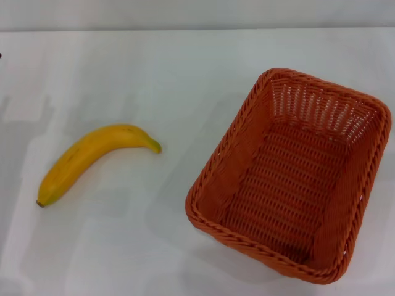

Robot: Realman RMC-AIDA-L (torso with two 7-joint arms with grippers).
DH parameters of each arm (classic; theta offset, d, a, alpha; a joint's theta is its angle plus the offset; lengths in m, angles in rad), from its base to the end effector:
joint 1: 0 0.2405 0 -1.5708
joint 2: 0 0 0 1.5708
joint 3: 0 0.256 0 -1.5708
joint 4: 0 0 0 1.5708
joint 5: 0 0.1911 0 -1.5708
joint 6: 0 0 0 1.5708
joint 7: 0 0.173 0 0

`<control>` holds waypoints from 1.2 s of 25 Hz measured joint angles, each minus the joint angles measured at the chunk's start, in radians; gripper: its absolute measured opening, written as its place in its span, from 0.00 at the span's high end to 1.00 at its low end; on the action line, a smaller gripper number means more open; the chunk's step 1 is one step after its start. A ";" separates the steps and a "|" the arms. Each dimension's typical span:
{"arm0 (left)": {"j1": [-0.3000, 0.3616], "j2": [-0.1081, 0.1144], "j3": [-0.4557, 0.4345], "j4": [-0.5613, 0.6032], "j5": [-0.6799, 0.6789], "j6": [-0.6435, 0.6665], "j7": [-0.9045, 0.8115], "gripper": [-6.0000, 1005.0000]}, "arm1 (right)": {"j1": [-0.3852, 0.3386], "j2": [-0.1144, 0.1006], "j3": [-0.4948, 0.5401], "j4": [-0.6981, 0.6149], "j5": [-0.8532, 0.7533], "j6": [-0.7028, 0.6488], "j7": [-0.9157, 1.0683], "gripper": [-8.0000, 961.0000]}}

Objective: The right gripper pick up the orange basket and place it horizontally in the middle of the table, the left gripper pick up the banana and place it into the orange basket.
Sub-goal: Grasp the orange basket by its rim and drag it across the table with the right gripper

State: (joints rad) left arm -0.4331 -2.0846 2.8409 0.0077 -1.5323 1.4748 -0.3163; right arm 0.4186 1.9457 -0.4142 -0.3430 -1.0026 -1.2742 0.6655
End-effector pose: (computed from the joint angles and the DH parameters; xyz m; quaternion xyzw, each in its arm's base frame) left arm -0.3157 0.3297 0.0502 -0.6077 -0.2052 -0.3971 0.6564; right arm 0.3386 0.3631 0.1628 -0.6263 0.1707 0.3714 0.6639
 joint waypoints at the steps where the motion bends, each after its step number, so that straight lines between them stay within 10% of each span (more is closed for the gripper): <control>1: -0.001 0.000 0.000 0.000 0.000 0.000 0.000 0.12 | 0.000 0.000 -0.001 0.001 0.000 0.002 -0.001 0.18; 30: -0.016 0.007 0.002 0.026 -0.057 0.022 -0.097 0.12 | -0.032 0.018 -0.015 -0.027 -0.001 -0.005 0.009 0.17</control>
State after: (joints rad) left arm -0.4495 -2.0774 2.8425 0.0332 -1.5893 1.4968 -0.4135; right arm 0.3862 1.9634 -0.4290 -0.3704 -1.0035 -1.2791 0.6746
